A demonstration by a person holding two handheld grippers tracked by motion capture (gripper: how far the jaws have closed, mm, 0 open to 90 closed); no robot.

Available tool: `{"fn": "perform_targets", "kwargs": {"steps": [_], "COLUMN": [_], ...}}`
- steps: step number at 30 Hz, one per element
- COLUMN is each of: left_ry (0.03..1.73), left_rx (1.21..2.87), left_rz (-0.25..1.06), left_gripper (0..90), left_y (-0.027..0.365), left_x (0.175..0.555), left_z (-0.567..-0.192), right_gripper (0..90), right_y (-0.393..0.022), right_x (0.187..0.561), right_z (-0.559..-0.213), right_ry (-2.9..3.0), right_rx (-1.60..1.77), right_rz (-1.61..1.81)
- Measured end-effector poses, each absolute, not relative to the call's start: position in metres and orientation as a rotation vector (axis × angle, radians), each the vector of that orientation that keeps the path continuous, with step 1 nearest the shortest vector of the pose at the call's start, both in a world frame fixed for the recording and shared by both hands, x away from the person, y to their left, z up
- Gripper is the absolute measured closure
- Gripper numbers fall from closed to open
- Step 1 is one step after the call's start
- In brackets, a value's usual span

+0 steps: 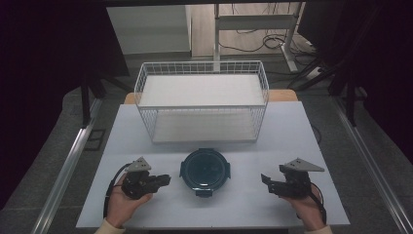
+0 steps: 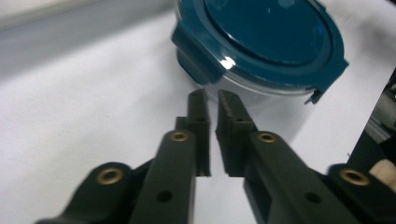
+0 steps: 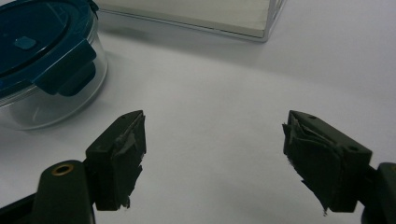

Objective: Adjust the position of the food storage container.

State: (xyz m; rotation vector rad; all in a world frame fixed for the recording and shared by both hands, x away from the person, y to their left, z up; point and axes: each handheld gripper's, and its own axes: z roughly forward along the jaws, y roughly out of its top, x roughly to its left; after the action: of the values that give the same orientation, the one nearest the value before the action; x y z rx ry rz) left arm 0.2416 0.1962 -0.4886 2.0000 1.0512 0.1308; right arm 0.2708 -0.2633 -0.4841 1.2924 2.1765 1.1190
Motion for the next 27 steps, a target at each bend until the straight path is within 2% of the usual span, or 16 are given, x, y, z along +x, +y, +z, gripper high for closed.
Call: {"fn": "perform_targets", "kwargs": {"steps": [1, 2, 5, 8, 11, 15, 27], "left_ry": [1.048, 1.037, 1.006, 1.007, 1.053, 1.108, 1.163], "left_rx": [1.99, 1.987, 2.027, 2.032, 2.013, 1.971, 1.915], "left_rz": [0.135, 0.137, 0.149, 0.157, 0.209, 0.225, 0.237], "left_gripper": [80.9, 73.6, 64.2, 61.9, 45.8, 35.9, 28.8], "left_y": [0.198, 0.199, 0.2, 0.2, 0.201, 0.208, 0.218], "left_x": [0.241, 0.242, 0.241, 0.24, 0.24, 0.241, 0.241], "left_z": [-0.487, -0.486, -0.484, -0.483, -0.48, -0.476, -0.468], "right_gripper": [20.7, 20.8, 20.7, 20.7, 20.7, 20.7, 20.1], "right_y": [-0.263, -0.263, -0.263, -0.263, -0.264, -0.264, -0.263], "right_x": [0.271, 0.271, 0.271, 0.271, 0.27, 0.271, 0.271], "right_z": [-0.484, -0.484, -0.484, -0.484, -0.484, -0.484, -0.484], "right_ry": [2.176, 2.176, 2.175, 2.177, 2.177, 2.175, 2.18], "right_rx": [1.292, 1.291, 1.29, 1.289, 1.284, 1.281, 1.28], "right_rz": [1.119, 1.117, 1.115, 1.114, 1.115, 1.11, 1.118]}}
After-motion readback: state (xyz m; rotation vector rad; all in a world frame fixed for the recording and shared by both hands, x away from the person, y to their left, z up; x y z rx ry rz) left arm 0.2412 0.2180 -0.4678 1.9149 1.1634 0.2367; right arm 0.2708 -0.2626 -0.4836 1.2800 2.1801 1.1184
